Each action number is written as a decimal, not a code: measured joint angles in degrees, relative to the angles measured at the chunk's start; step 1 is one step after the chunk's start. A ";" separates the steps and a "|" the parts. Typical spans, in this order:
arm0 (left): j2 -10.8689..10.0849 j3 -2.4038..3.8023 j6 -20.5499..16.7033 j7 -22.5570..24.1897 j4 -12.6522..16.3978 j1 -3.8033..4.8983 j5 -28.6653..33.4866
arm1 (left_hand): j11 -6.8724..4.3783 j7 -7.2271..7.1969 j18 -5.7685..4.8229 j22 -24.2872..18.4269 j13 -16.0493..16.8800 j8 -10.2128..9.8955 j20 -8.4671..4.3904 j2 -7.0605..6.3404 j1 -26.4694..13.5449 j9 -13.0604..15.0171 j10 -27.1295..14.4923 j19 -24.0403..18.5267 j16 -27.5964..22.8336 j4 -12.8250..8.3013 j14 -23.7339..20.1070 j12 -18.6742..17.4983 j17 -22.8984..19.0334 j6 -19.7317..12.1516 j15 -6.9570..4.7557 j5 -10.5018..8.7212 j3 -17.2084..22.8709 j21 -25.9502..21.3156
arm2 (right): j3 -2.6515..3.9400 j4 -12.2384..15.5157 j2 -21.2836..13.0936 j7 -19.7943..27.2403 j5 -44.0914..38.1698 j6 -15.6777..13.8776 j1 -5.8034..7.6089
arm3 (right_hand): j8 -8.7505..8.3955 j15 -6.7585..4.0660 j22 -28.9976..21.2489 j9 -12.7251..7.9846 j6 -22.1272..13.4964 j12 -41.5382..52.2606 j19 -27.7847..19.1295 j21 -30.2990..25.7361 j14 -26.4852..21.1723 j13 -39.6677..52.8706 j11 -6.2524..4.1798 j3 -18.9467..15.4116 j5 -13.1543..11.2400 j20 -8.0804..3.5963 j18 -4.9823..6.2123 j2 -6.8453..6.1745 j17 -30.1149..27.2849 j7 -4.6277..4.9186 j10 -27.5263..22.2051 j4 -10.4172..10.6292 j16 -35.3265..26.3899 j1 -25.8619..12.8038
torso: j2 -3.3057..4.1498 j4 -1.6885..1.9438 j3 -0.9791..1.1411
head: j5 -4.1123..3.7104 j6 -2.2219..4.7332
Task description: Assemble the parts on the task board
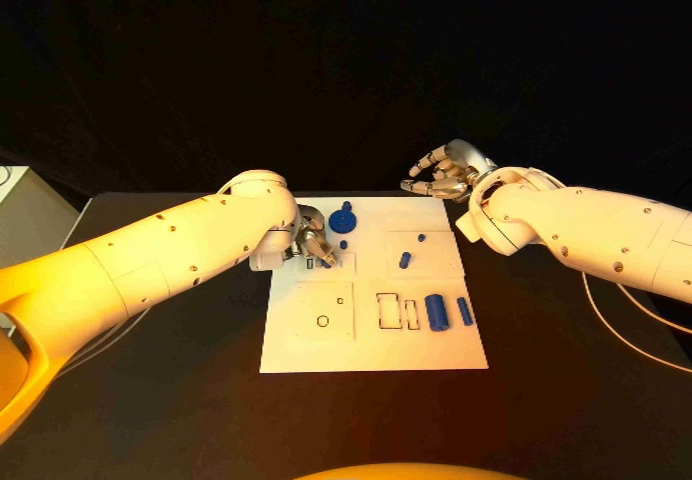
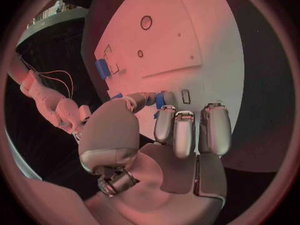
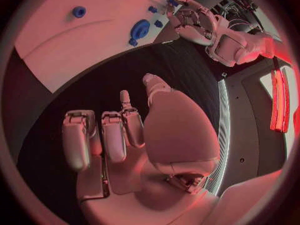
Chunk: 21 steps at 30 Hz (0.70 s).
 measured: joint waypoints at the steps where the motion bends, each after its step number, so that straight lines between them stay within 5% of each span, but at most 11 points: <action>1: 0.01 0.00 0.00 -0.01 -0.02 0.00 0.00 | 0.00 -0.03 0.00 0.00 0.00 -0.21 -0.02 0.00 0.00 0.00 0.00 0.02 0.00 -0.14 0.00 0.00 0.00 0.19 0.00 -0.11 -0.14 0.00 | 0.00 0.01 -0.01 0.00 0.00 0.01 0.00 | 0.00 0.00 0.00 0.00 0.00 0.00 0.00 0.00 0.00 0.00 0.00 0.00 0.00 0.00 0.00 0.00 0.00 0.00 0.00 0.00 0.00 0.00 | 0.00 0.00 0.00 | -0.02 -0.01; 21: -0.15 -0.02 0.06 -0.05 0.23 0.03 0.19 | 0.09 -0.02 0.00 0.09 0.07 -1.31 -0.01 -0.23 0.23 0.73 0.08 0.01 0.00 -0.30 0.00 0.00 0.00 0.38 0.01 0.69 -0.30 0.00 | 0.00 0.10 -0.14 -0.04 -0.01 0.25 0.00 | 0.22 0.00 -0.02 0.08 -0.20 0.00 0.00 0.00 0.00 0.00 0.00 -0.17 0.00 0.00 0.00 0.01 0.00 -0.21 0.00 0.17 0.00 -0.01 | -0.01 0.04 0.00 | 0.00 -0.14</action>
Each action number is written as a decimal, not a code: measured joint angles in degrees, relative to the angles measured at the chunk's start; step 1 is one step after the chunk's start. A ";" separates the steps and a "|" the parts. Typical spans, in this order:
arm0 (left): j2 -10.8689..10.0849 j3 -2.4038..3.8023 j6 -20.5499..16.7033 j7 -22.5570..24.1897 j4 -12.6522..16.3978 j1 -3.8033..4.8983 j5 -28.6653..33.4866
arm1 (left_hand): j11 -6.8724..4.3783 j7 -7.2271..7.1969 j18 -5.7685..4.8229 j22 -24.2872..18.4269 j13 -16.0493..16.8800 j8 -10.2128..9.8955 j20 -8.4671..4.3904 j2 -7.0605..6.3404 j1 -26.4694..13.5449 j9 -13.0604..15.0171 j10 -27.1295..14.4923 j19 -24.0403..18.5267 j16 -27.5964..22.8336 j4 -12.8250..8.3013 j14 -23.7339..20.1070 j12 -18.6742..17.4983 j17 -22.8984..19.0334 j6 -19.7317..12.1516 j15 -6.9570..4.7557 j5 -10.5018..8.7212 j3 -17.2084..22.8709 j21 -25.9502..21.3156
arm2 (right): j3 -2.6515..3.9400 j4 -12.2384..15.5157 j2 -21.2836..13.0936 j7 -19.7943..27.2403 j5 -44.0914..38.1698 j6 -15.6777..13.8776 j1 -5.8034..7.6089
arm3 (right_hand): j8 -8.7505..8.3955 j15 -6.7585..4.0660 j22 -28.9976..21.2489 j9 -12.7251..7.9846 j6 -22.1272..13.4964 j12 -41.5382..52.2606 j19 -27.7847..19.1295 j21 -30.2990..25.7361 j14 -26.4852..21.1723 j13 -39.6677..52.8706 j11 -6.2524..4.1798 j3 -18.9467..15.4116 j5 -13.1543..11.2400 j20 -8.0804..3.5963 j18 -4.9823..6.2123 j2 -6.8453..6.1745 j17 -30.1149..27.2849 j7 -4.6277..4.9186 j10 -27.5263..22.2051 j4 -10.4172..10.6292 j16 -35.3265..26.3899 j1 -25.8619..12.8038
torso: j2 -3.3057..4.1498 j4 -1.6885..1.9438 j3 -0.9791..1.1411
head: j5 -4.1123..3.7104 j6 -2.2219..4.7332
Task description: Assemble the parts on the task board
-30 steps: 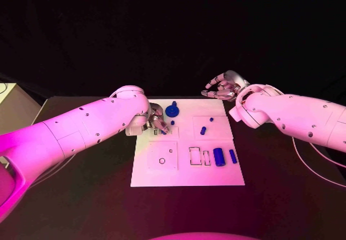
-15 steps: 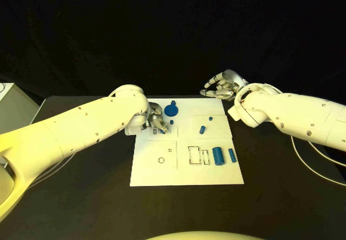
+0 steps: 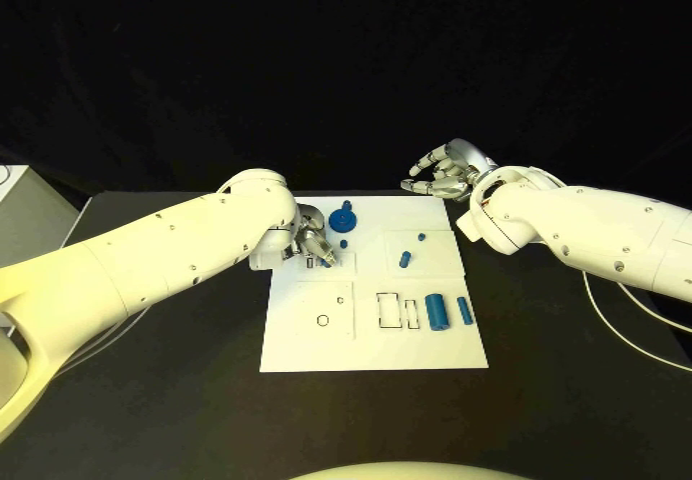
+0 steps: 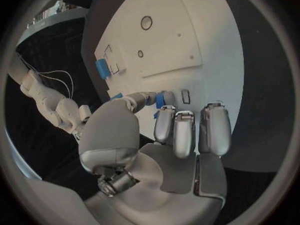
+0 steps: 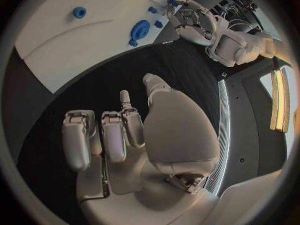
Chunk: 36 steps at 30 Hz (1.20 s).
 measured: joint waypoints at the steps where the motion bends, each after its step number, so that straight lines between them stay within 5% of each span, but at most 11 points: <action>1: -0.01 0.00 0.00 0.00 0.01 0.00 0.03 | 0.00 0.00 0.00 0.00 0.00 0.00 0.00 0.00 0.00 0.24 0.00 0.00 0.00 0.00 0.00 0.00 0.00 0.00 0.00 0.00 0.00 0.00 | 0.00 0.00 -0.01 0.00 0.00 0.04 0.00 | 0.00 0.00 0.00 0.00 0.00 0.00 0.00 0.00 0.00 0.00 0.00 0.00 0.00 0.00 0.00 0.16 0.00 0.00 0.00 0.00 0.00 -0.16 | 0.00 0.00 0.00 | -0.01 -0.01; 36: -0.97 -0.16 -1.96 0.15 1.40 -0.29 0.15 | -0.29 0.01 0.00 0.50 0.66 -0.98 -0.21 0.00 0.00 0.22 0.53 0.21 0.00 0.57 0.18 0.00 0.00 1.20 -0.17 -0.40 0.57 0.00 | 0.00 -0.02 0.02 -0.02 0.00 0.40 0.01 | 0.00 0.00 0.03 0.06 0.00 0.00 0.00 0.00 0.00 0.03 0.00 0.00 0.00 0.00 0.01 0.21 0.00 0.00 0.00 0.00 0.00 -0.21 | -0.02 0.03 0.00 | 0.14 -0.13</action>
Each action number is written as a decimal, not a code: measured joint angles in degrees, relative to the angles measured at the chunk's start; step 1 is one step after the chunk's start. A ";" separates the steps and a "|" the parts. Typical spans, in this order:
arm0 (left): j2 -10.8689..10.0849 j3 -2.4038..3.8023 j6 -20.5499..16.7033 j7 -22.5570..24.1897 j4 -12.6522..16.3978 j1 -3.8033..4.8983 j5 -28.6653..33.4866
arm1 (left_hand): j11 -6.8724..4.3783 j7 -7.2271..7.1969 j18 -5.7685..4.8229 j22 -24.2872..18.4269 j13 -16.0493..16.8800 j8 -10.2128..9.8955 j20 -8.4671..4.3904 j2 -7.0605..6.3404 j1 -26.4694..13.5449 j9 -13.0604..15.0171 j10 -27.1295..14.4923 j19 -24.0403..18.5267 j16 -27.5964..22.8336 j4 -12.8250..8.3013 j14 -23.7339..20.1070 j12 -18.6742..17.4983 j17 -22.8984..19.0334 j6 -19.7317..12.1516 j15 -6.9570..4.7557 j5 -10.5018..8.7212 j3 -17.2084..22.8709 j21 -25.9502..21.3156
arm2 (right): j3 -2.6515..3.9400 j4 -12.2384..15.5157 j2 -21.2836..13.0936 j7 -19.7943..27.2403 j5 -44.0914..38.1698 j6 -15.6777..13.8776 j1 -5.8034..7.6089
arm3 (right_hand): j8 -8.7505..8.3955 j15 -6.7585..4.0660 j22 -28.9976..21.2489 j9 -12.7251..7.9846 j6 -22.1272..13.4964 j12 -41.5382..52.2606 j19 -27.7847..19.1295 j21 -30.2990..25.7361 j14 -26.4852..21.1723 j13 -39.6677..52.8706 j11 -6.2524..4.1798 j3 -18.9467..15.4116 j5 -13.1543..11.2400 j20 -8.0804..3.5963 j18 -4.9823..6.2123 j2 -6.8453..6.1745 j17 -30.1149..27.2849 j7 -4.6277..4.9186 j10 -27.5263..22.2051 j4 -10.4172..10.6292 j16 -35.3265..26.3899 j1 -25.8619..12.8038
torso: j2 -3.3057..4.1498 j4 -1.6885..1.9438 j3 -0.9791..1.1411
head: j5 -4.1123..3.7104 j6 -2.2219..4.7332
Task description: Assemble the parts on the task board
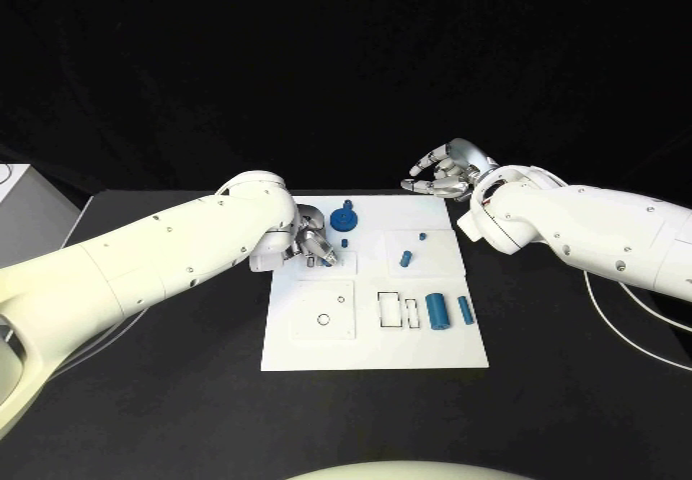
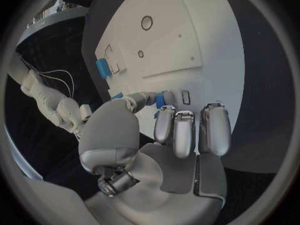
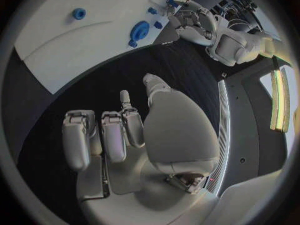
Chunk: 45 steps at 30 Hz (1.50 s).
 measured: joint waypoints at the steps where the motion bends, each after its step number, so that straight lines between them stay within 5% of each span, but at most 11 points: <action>1: -0.08 -0.02 -0.24 0.01 0.12 -0.04 -0.01 | 0.00 -0.01 0.00 0.01 0.01 0.00 0.00 0.00 0.00 0.00 0.00 0.00 0.00 0.00 0.03 0.00 0.00 0.02 -0.03 0.00 0.00 0.00 | 0.00 -0.01 0.00 0.00 0.00 0.01 0.00 | 0.00 0.00 0.00 0.00 0.00 0.00 0.00 0.00 0.00 0.00 0.00 0.00 0.00 0.00 0.00 0.00 0.00 0.00 0.00 0.00 0.00 0.00 | 0.00 -0.01 0.00 | 0.01 0.03; 45: 0.59 0.01 -0.08 -0.13 -1.27 -0.09 0.95 | 0.08 -0.59 0.01 0.25 -0.21 -1.35 -0.20 0.30 -0.31 0.07 0.05 0.20 0.00 -1.36 -0.19 0.00 0.00 1.84 -0.23 -1.15 -1.36 0.00 | 0.00 0.08 -0.03 0.01 0.00 0.15 -0.01 | 0.00 0.00 -0.02 0.09 0.00 0.00 0.00 0.00 0.00 -0.02 0.00 0.00 0.00 0.00 0.00 0.38 0.00 0.00 0.00 0.00 0.00 -0.38 | 0.02 -0.06 0.03 | -0.80 -0.57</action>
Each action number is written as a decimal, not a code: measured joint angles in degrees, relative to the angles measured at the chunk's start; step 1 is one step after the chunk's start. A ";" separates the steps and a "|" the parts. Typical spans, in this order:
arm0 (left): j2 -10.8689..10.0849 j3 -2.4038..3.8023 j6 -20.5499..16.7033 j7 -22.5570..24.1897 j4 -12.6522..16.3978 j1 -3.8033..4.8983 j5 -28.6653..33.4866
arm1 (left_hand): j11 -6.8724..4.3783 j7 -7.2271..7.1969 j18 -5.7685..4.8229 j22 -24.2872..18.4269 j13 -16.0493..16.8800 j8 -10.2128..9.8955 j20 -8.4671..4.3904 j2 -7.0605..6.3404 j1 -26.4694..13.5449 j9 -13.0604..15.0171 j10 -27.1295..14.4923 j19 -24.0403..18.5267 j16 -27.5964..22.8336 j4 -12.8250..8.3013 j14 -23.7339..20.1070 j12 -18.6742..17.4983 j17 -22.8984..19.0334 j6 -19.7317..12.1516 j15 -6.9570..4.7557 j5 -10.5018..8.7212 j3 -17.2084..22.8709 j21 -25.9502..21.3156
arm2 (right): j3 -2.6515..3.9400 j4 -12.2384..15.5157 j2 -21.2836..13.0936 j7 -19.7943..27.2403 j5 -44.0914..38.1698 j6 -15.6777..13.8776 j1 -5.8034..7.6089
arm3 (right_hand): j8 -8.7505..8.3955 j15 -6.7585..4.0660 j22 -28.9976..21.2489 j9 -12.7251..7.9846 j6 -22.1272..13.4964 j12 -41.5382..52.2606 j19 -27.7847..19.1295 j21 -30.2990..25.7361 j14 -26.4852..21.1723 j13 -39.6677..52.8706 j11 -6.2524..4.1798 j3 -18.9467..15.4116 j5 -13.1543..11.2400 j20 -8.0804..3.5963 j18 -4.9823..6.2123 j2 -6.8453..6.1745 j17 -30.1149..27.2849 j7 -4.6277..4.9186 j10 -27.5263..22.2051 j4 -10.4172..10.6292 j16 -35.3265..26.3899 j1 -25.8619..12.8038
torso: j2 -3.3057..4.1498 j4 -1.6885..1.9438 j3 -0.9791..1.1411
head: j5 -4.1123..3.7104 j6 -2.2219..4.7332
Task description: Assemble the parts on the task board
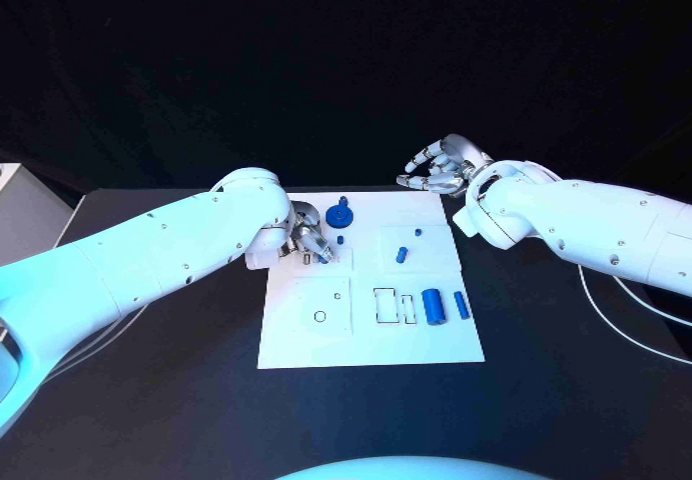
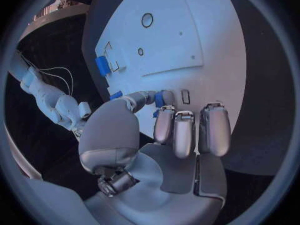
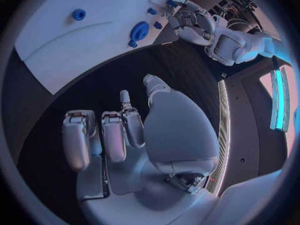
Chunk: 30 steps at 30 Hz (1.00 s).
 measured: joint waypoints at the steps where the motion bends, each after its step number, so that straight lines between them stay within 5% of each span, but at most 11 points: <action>1: 0.00 0.00 0.02 0.00 -0.01 0.00 -0.02 | 0.00 0.00 0.00 0.00 0.00 0.00 0.00 0.00 0.00 0.00 0.00 0.00 0.00 0.00 0.00 0.00 0.00 0.00 0.00 0.00 0.00 0.00 | 0.00 0.00 -0.01 0.00 0.00 0.00 0.00 | 0.00 0.00 0.01 0.00 0.00 0.00 0.00 0.00 0.00 0.00 0.00 0.00 0.00 0.00 0.00 0.00 0.00 0.00 0.00 0.00 0.00 0.00 | 0.00 -0.01 0.00 | -0.01 0.00; 10: 0.00 -0.02 0.10 0.03 0.10 0.02 -0.21 | -0.21 -0.02 0.00 0.26 0.26 -0.48 0.00 -0.32 0.32 1.57 0.20 0.00 0.00 1.76 0.00 0.00 0.00 -0.01 0.00 5.25 1.76 0.00 | 0.00 0.01 -0.04 0.00 0.00 0.00 0.00 | 0.00 0.00 0.03 0.00 0.00 0.00 0.00 0.00 0.00 0.00 0.00 0.00 0.00 0.00 0.00 0.00 0.00 0.00 0.00 0.00 0.00 0.00 | -0.02 0.02 0.01 | 0.15 0.07; 30: -0.27 0.01 0.63 0.59 0.42 0.02 -1.07 | -0.41 0.19 0.00 0.25 0.39 -0.80 -0.20 -0.31 0.31 1.88 0.43 0.20 0.00 1.93 0.00 0.00 0.00 0.20 0.01 6.21 1.93 -0.01 | 0.00 0.02 -0.07 0.00 0.00 0.00 0.00 | 0.00 0.00 0.02 -0.01 0.00 0.00 0.00 0.00 0.00 -0.01 0.00 0.00 0.22 0.00 0.00 0.00 0.00 0.00 0.00 0.00 0.00 0.00 | -0.03 0.05 -0.02 | 0.37 0.16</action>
